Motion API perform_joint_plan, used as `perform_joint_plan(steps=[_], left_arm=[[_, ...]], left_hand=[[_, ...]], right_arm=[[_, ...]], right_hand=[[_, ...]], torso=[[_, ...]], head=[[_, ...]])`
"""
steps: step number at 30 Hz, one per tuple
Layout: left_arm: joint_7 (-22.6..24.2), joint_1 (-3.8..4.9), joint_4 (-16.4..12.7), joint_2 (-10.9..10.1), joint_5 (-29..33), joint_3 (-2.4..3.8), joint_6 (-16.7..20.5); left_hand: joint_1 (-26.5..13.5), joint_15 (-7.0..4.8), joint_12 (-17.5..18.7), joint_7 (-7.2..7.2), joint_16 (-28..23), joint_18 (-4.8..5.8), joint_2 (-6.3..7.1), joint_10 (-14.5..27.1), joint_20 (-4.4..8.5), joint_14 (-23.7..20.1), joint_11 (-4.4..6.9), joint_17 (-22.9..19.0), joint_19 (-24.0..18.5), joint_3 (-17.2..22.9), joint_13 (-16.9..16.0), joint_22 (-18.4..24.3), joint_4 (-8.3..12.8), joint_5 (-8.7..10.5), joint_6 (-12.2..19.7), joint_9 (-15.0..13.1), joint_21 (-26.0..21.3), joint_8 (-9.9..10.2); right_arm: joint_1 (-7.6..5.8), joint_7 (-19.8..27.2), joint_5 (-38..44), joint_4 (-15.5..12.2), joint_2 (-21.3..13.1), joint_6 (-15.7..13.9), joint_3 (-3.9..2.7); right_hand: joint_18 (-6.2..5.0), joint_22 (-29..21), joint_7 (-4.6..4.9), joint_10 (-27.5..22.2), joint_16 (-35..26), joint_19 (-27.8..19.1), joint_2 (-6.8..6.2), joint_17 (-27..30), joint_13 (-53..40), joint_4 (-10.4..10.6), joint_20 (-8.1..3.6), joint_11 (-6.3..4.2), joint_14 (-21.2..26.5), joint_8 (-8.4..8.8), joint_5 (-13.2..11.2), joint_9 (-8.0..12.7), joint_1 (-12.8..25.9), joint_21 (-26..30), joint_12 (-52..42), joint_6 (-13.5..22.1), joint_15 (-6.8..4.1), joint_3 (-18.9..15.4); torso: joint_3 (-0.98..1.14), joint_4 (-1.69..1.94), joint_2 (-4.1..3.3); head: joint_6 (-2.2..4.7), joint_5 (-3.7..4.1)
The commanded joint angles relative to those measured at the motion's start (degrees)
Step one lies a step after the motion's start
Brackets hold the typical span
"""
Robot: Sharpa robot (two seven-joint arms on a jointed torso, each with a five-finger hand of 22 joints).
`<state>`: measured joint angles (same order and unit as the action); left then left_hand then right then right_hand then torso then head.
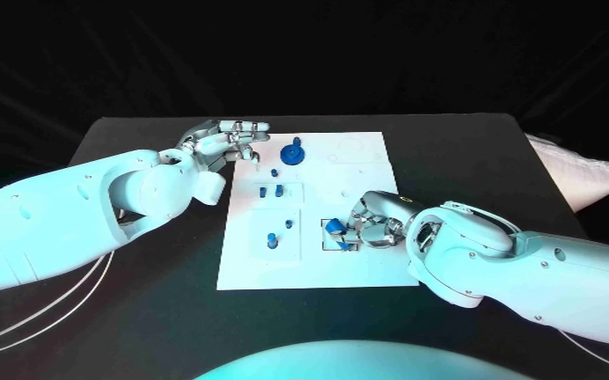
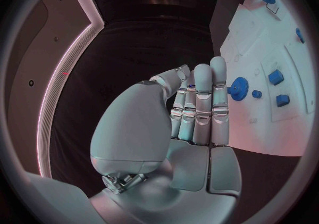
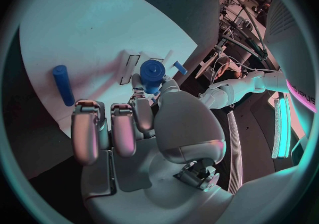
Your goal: Assemble the parts on the task board
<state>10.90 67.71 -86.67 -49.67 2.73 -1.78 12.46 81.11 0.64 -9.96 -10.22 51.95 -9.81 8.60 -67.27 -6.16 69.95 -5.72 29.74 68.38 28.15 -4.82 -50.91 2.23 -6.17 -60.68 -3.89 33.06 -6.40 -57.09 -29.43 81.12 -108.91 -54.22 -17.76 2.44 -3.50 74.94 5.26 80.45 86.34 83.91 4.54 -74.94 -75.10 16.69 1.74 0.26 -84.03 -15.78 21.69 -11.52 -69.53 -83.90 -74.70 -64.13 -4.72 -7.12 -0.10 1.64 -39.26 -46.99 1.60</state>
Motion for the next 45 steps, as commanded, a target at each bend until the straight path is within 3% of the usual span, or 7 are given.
perform_joint_plan(steps=[1, 5, 13, 17, 28, 36, 45], left_arm=[[0.0, 0.0, -0.2, 0.1, -0.1, 0.04, -1.3], [0.0, 0.0, -0.2, 0.0, -0.1, 0.04, -1.3], [-0.1, 0.0, -0.3, -0.1, -0.1, 0.04, -1.3], [-0.1, 0.0, -0.3, -0.1, -0.1, 0.04, -1.3], [0.1, 0.0, -0.4, -0.2, -0.1, 0.05, -1.3], [0.1, 0.0, -0.4, -0.2, -0.1, 0.05, -1.4], [0.1, 0.0, -0.3, -0.1, -0.1, 0.05, -1.4]], left_hand=[[-0.5, -0.1, -0.1, 0.0, -0.2, -0.6, -0.21, 0.5, 0.12, -0.4, -0.02, -0.1, -0.3, -0.3, 0.0, 0.1, 0.1, -0.34, 0.3, 0.0, -0.4, 0.0], [-0.5, -0.1, -0.1, 0.0, -0.2, -0.6, -0.21, 0.5, 0.12, -0.4, -0.02, -0.1, -0.3, -0.3, 0.0, 0.1, 0.1, -0.34, 0.3, 0.0, -0.4, 0.0], [-0.7, -0.08, -0.1, -0.01, -0.2, -0.6, -0.21, 0.6, 0.1, -0.4, -0.03, -0.1, -0.3, -0.4, 0.0, 0.1, 0.1, -0.34, 0.3, 0.1, -0.4, 0.0], [-0.7, -0.08, -0.1, -0.01, -0.2, -0.6, -0.21, 0.6, 0.1, -0.4, -0.03, -0.1, -0.3, -0.4, 0.0, 0.1, 0.1, -0.34, 0.3, 0.1, -0.4, 0.0], [-0.8, -0.07, -0.2, 0.01, -0.1, -0.61, -0.28, 0.7, 0.08, -0.4, -0.03, -0.1, -0.3, -0.4, 0.0, 0.1, 0.1, -0.36, 0.4, 0.1, -0.4, 0.0], [-0.8, -0.06, -0.2, 0.0, -0.1, -0.61, -0.27, 0.7, 0.07, -0.4, -0.04, -0.1, -0.4, -0.4, 0.0, 0.1, 0.1, -0.36, 0.4, 0.1, -0.5, 0.0], [-0.8, -0.06, -0.2, 0.0, -0.1, -0.61, -0.27, 0.7, 0.07, -0.4, -0.04, -0.1, -0.4, -0.4, 0.0, 0.1, 0.1, -0.36, 0.4, 0.1, -0.5, 0.0]], right_arm=[[0.07, -1.9, 1.0, 0.2, 0.5, 3.5, -0.01], [0.08, -3.2, 2.4, 0.5, 0.9, 3.5, -0.01], [0.08, -4.1, 5.1, 0.4, 1.4, 2.8, -0.01], [0.08, -4.1, 6.1, 0.4, 1.5, 2.6, -0.01], [0.09, -3.5, 6.9, 0.0, 1.4, 3.3, -0.02], [0.09, -3.6, 7.4, 0.2, 1.6, 4.0, -0.02], [0.11, -4.1, 8.0, 0.7, 2.0, 3.7, -0.02]], right_hand=[[1.09, 4.8, -2.66, 2.4, 0.3, 1.2, 1.84, -9.6, -0.6, 0.0, -0.35, -1.79, -4.9, -0.42, -0.5, -0.8, -0.5, -0.2, -0.3, -2.9, -0.35, -0.6], [1.12, 4.9, -2.75, 2.6, 0.4, 1.2, 1.9, -9.7, -1.0, 0.0, -0.42, -1.87, -4.9, -0.43, -1.7, -1.1, 1.2, -0.2, -0.3, -3.1, -0.41, -1.8], [1.15, 5.1, -2.77, 2.8, 0.4, 1.3, 1.24, -9.7, -1.5, 0.1, -0.47, -1.87, -4.9, -0.36, -14.0, -2.2, 9.2, -0.3, 0.4, -3.3, -0.42, -8.2], [1.15, 5.1, -2.69, 2.7, 0.3, 1.3, 0.6, -9.5, -1.4, 0.1, -0.42, -1.8, -4.9, -0.22, -17.5, -2.6, 12.0, -0.3, 1.1, -3.1, -0.37, -10.5], [1.19, 5.3, -2.64, 2.7, 0.3, 1.4, -0.05, -9.5, -1.7, -0.5, -0.36, -1.76, -4.9, -0.1, -15.8, -3.0, 10.3, -0.3, 1.4, -2.9, -0.32, -10.6], [1.19, 5.4, -2.82, 2.9, 0.3, 1.4, 1.23, -9.5, -2.2, -7.8, -0.49, -1.97, -4.9, 0.08, -13.7, -3.7, -3.7, -0.3, 1.7, -2.7, -0.5, -6.3], [1.2, 5.4, -2.94, 2.9, 0.2, 1.4, 1.92, -9.5, -2.4, -10.3, -0.61, -2.09, -4.9, 0.27, -15.1, -3.9, -7.3, -0.3, 1.9, -2.5, -0.6, -4.4]], torso=[[-0.01, -0.07, -0.03], [0.03, -0.01, 0.01], [0.05, -0.07, 0.0], [0.05, -0.08, 0.03], [0.16, -0.01, 0.04], [0.02, -0.05, 0.07], [0.06, -0.09, 0.03]], head=[[-0.05, -0.12], [-0.11, -0.19], [-0.09, -0.24], [-0.05, -0.28], [-0.15, -0.26], [0.02, -0.5], [0.04, -0.52]])
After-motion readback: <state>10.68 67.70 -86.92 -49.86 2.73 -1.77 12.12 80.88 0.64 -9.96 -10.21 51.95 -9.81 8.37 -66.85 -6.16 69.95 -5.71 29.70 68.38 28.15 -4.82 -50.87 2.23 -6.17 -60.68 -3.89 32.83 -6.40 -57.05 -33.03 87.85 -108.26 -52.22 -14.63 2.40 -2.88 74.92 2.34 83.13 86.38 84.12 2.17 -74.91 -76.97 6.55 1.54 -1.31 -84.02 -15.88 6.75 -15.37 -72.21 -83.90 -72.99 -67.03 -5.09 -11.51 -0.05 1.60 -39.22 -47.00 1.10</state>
